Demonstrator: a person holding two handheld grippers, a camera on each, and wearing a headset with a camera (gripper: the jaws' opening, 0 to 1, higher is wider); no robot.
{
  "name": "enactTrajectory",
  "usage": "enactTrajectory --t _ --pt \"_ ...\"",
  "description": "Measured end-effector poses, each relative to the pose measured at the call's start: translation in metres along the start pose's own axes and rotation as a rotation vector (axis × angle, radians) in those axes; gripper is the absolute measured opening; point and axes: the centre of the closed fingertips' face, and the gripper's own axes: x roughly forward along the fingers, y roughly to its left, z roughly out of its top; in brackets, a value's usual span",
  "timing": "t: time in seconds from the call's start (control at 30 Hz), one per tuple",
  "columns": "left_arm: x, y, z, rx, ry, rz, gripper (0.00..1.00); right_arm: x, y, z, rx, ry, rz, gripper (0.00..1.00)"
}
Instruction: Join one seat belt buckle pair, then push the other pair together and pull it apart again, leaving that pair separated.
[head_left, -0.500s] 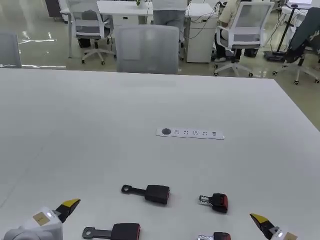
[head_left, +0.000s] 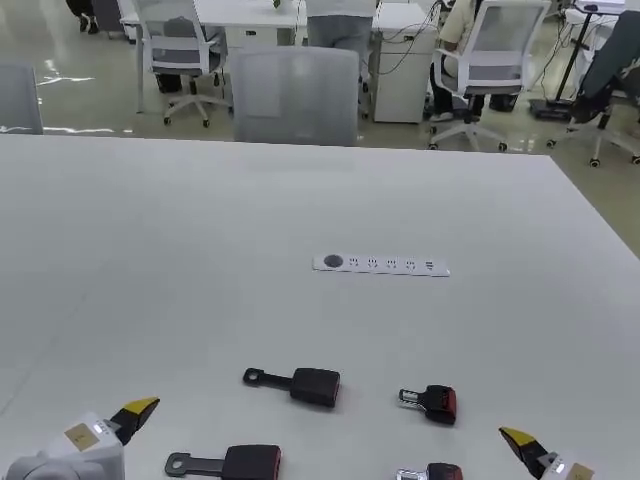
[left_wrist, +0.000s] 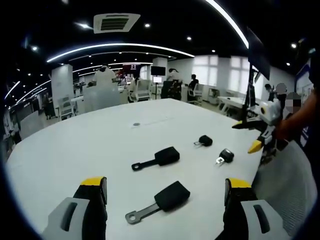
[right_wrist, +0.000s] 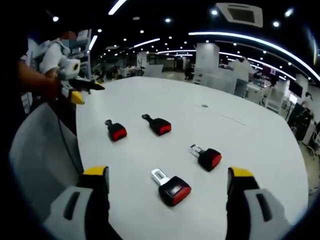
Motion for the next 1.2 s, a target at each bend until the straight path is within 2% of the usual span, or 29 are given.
enactTrajectory --t 0.7,1.2 --pt "0.015 0.003 -0.003 0.016 0.021 -0.02 0.99 0.011 -0.007 -0.001 0.002 0.013 0.021 0.99" --pt "0.032 0.004 -0.021 0.055 0.074 -0.056 0.98 0.027 -0.01 -0.011 -0.006 0.049 0.06 0.98"
